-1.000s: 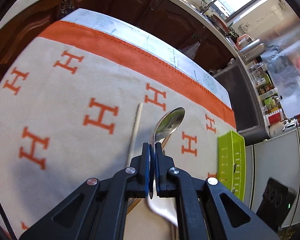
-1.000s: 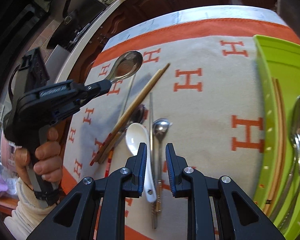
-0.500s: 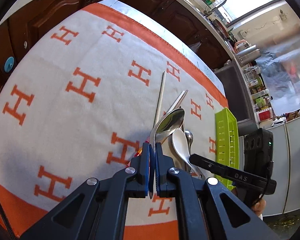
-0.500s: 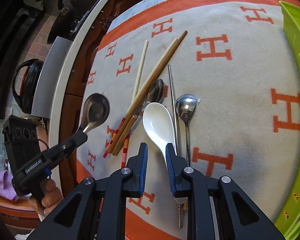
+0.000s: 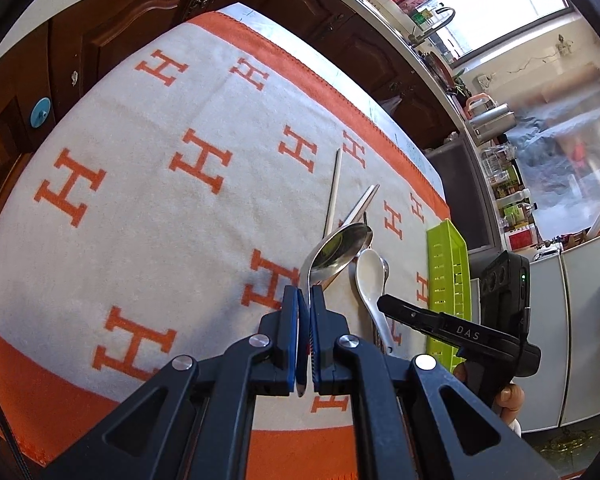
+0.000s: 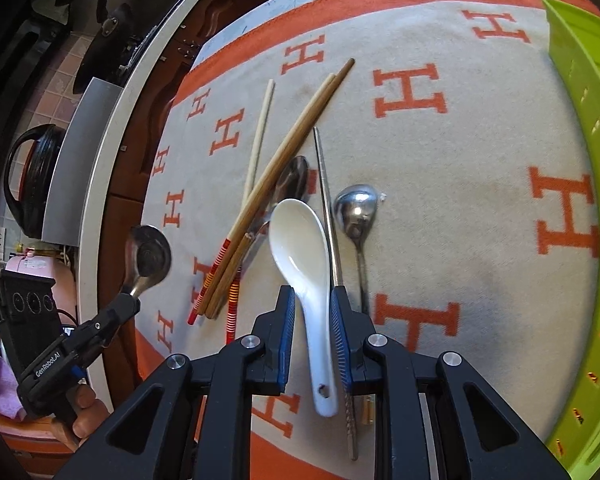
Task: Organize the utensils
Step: 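Lift the white ceramic spoon with the right gripper while the left gripper holds the steel spoon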
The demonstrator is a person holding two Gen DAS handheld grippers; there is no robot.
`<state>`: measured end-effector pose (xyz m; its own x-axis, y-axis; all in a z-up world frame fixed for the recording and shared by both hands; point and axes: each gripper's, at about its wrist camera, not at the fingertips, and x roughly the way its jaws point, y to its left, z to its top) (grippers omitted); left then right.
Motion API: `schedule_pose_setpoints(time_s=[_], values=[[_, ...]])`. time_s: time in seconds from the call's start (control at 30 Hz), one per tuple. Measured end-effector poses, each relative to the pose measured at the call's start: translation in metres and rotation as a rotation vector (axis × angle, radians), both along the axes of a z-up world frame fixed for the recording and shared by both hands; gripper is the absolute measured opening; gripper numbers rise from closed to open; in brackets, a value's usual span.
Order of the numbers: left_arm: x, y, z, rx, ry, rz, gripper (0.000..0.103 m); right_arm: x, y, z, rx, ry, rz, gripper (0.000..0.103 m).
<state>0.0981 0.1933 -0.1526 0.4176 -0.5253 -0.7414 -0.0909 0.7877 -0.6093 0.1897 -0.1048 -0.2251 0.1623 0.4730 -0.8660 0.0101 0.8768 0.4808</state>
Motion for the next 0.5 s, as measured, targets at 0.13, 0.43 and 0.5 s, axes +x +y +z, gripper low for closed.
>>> schedule_pose_setpoints(time_s=[0.13,0.43,0.5], values=[[-0.003,0.005,-0.004,-0.011,0.012,0.008,0.003,0.004,0.012,-0.004,-0.01,0.003,0.007,0.019],[-0.008,0.009,-0.004,-0.016,0.016,0.02,0.003,0.009,0.041,-0.007,-0.128,-0.097,0.016,0.005],[-0.009,0.008,-0.003,-0.017,0.016,0.015,0.003,0.004,0.044,-0.007,-0.14,-0.131,0.022,0.003]])
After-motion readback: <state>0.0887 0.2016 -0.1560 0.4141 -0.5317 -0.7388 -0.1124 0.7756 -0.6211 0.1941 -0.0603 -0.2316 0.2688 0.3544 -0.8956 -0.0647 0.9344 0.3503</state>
